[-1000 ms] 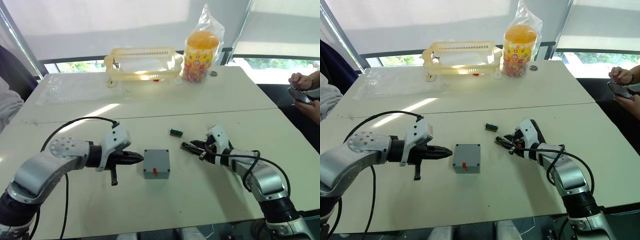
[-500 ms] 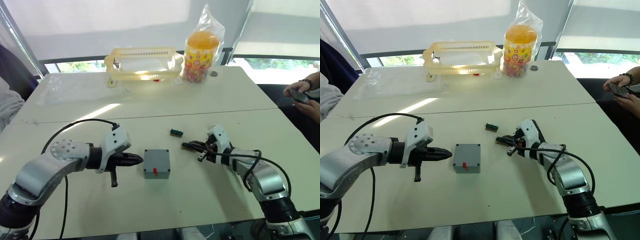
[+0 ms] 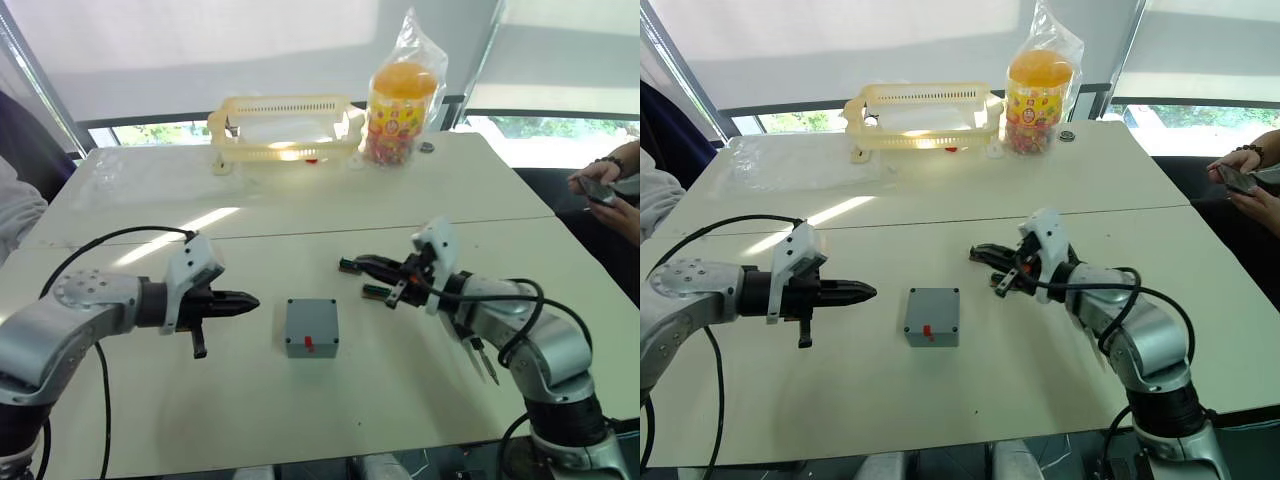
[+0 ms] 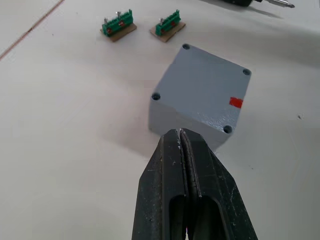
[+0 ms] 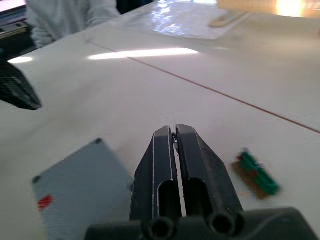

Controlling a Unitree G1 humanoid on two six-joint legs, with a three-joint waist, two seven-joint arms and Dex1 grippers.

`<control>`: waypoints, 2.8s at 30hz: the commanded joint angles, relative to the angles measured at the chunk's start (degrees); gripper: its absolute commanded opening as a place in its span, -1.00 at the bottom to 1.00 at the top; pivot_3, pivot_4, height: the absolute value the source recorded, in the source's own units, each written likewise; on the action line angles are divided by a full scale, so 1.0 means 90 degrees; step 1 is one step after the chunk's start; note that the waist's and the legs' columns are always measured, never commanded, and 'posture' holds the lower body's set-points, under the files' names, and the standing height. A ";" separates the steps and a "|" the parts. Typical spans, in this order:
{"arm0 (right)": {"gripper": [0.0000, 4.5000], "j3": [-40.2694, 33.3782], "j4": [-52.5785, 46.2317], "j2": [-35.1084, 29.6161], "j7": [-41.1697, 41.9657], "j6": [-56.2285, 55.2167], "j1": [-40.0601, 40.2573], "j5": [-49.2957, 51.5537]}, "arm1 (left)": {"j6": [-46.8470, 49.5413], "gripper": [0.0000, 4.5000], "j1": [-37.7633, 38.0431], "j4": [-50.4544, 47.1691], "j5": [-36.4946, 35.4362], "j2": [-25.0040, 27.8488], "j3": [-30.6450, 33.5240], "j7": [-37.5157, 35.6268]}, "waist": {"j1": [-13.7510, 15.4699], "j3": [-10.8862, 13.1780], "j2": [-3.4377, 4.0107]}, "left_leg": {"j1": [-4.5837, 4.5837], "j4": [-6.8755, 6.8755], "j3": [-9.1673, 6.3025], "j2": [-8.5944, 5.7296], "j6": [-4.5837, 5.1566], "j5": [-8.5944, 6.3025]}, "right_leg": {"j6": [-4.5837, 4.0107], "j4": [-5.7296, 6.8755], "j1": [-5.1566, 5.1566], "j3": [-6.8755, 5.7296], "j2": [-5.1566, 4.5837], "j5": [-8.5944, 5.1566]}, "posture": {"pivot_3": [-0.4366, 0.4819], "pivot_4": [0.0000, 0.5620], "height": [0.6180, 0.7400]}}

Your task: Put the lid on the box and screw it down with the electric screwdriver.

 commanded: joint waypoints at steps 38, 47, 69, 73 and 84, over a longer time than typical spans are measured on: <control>-0.98 0.0440 -0.0100 0.0032 0.0016 -0.0265 0.0388 -0.0183 | 0.0059 -1.00 0.0205 -0.0548 -0.0380 -0.0145 -0.0046 0.0577 | 0.0007 -0.0001 -0.0001 | -0.0001 0.0007 0.0001 -0.0001 0.0000 0.0000 | 0.0001 0.0002 0.0000 0.0001 0.0000 0.0001 | -0.05 -0.47 1.00; -0.98 0.0560 0.0141 0.0030 0.0013 -0.0447 0.0315 -0.0382 | 0.0065 -1.00 0.0195 -0.0559 -0.0372 -0.0190 -0.0066 0.0629 | 0.0007 -0.0001 -0.0001 | -0.0001 0.0007 0.0002 -0.0001 0.0000 0.0000 | 0.0001 0.0002 0.0000 0.0001 0.0000 0.0001 | -0.05 -0.47 1.00; -0.35 0.0646 0.0754 0.0013 0.0231 -0.0571 -0.0146 -0.0649 | 0.0039 -1.00 0.0093 -0.0438 -0.0305 -0.0228 -0.0068 0.0639 | 0.0008 -0.0001 -0.0001 | -0.0001 0.0008 0.0002 -0.0001 0.0000 0.0000 | 0.0001 0.0004 0.0000 0.0001 0.0000 0.0001 | -0.05 -0.47 1.00; 0.04 0.0546 0.0572 -0.0113 0.0273 -0.0471 -0.0040 -0.0574 | -0.0003 -1.00 0.0168 -0.0462 -0.0292 -0.0192 -0.0014 0.0609 | 0.0007 -0.0001 -0.0001 | -0.0001 0.0008 0.0001 -0.0001 0.0000 0.0000 | 0.0001 0.0005 0.0000 0.0001 0.0000 0.0001 | -0.05 -0.47 1.00; 0.04 -0.1831 0.0143 -0.0631 -0.0101 0.1687 -0.0819 0.1473 | -0.0095 -1.00 -0.0512 -0.0434 -0.0483 -0.0182 -0.0206 0.0109 | 0.0034 -0.0001 0.0000 | -0.0003 0.0012 0.0001 -0.0002 0.0000 0.0000 | 0.0001 0.0006 0.0000 0.0001 -0.0001 0.0002 | -0.05 -0.47 1.00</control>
